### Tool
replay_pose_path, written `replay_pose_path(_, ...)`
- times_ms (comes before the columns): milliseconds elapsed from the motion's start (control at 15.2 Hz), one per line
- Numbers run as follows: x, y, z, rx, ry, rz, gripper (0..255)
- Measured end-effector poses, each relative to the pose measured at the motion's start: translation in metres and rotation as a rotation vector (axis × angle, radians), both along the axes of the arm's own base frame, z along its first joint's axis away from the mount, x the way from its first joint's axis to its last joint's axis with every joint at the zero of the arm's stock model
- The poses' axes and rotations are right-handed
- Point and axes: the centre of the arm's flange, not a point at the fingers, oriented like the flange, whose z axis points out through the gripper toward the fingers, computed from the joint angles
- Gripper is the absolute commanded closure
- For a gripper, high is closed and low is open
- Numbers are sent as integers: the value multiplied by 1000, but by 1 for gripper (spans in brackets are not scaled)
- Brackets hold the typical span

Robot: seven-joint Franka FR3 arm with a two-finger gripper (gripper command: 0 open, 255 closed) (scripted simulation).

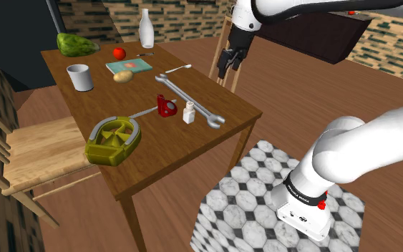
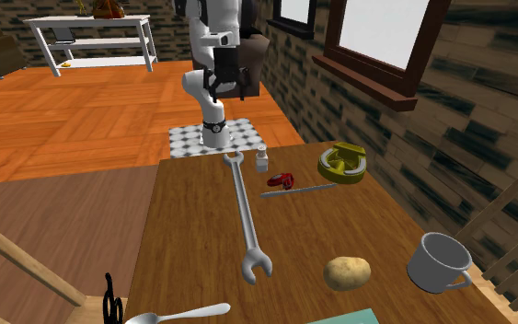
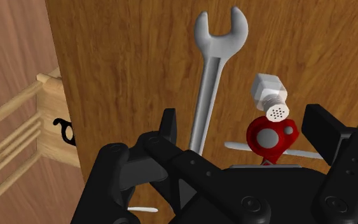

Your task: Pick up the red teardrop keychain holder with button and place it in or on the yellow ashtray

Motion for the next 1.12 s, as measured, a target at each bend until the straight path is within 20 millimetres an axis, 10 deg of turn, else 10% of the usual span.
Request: replay_pose_path(1122,161,58,-127,140,-36,-19,0)
